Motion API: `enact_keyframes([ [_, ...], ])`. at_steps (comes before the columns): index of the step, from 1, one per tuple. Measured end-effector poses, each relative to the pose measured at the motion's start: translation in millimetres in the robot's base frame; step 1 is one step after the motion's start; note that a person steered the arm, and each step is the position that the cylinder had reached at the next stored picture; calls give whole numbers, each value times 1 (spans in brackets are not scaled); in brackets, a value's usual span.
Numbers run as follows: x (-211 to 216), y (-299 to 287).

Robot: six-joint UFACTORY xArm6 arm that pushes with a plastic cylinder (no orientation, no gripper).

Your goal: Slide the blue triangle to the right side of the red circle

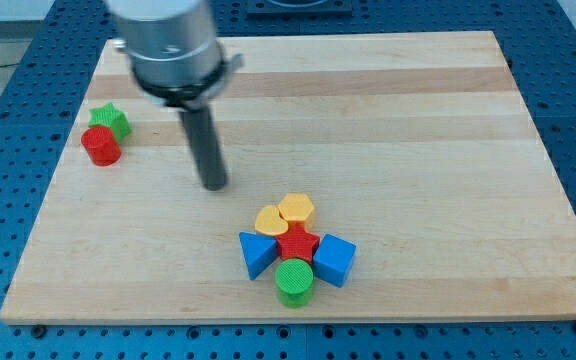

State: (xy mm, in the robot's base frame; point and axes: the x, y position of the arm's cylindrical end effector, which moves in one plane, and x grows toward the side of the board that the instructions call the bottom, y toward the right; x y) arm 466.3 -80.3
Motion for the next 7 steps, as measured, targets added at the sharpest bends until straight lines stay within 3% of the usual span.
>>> enact_keyframes([
  [2, 2, 148],
  [3, 50, 197],
  [4, 117, 197],
  [5, 151, 162],
  [7, 149, 79],
])
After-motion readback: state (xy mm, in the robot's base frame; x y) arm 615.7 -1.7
